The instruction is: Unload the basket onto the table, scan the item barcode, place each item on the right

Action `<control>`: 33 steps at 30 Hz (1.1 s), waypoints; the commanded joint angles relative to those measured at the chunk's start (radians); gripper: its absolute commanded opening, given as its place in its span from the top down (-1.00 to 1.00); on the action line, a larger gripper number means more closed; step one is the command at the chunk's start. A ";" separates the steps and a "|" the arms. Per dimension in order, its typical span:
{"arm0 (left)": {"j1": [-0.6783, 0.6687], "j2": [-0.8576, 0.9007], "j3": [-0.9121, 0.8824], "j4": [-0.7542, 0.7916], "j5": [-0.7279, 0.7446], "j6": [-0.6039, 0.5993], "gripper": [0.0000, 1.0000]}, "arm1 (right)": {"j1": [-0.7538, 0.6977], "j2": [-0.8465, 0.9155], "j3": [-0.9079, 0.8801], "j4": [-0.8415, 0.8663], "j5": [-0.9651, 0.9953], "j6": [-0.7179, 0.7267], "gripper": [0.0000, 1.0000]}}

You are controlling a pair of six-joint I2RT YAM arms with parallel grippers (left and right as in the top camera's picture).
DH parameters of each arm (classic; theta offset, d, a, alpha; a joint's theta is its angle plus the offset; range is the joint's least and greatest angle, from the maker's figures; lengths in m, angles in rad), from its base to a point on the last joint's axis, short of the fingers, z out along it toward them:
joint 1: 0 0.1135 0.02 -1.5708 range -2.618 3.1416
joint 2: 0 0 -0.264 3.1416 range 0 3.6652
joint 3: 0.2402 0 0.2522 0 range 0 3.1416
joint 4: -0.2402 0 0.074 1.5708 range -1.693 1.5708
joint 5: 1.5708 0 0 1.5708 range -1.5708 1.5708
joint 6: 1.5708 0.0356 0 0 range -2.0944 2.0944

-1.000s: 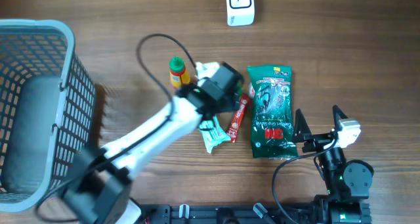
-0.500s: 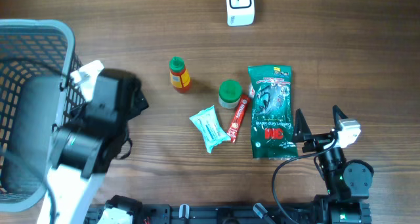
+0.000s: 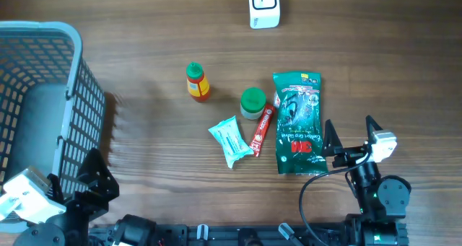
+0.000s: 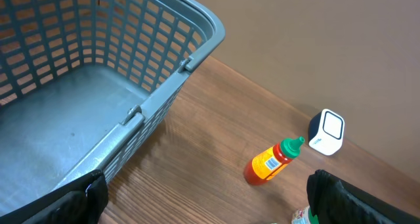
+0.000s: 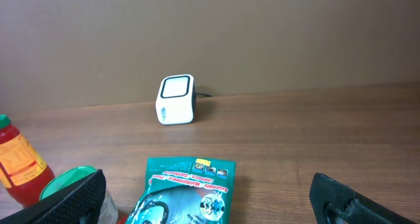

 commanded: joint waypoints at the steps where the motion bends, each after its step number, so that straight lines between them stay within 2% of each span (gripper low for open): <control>1: 0.006 -0.014 -0.005 0.005 0.008 0.003 -1.00 | 0.003 -0.006 0.000 0.005 0.005 0.019 -1.00; 3: 0.007 -0.024 -0.005 0.005 0.001 0.000 -1.00 | 0.003 -0.006 0.000 0.005 0.005 0.019 -0.99; 7: 0.007 -0.074 -0.005 -0.004 -0.102 -0.100 -1.00 | 0.003 -0.006 0.000 0.005 0.005 0.019 -0.99; 14: 0.016 -0.161 -0.005 -0.030 -0.088 -0.103 -0.99 | 0.003 -0.006 0.000 0.005 0.005 0.019 -0.99; 18: 0.136 -0.162 -0.003 -0.044 -0.084 -0.128 -0.99 | 0.003 -0.006 0.000 0.005 0.005 0.019 -0.99; 21: 0.264 -0.162 0.021 -0.083 0.000 -0.121 -1.00 | 0.003 -0.006 0.000 0.005 0.005 0.019 -0.99; 23: 0.343 -0.162 0.023 -0.095 0.088 -0.056 -1.00 | 0.003 -0.006 0.000 0.005 0.005 0.019 -0.99; 27: 0.397 -0.162 0.023 -0.032 0.329 0.198 -1.00 | 0.003 -0.006 0.000 0.005 0.005 0.019 -0.99; 33: 0.397 -0.162 0.023 -0.059 0.332 0.214 -1.00 | 0.003 -0.006 0.000 0.005 0.005 0.019 -0.99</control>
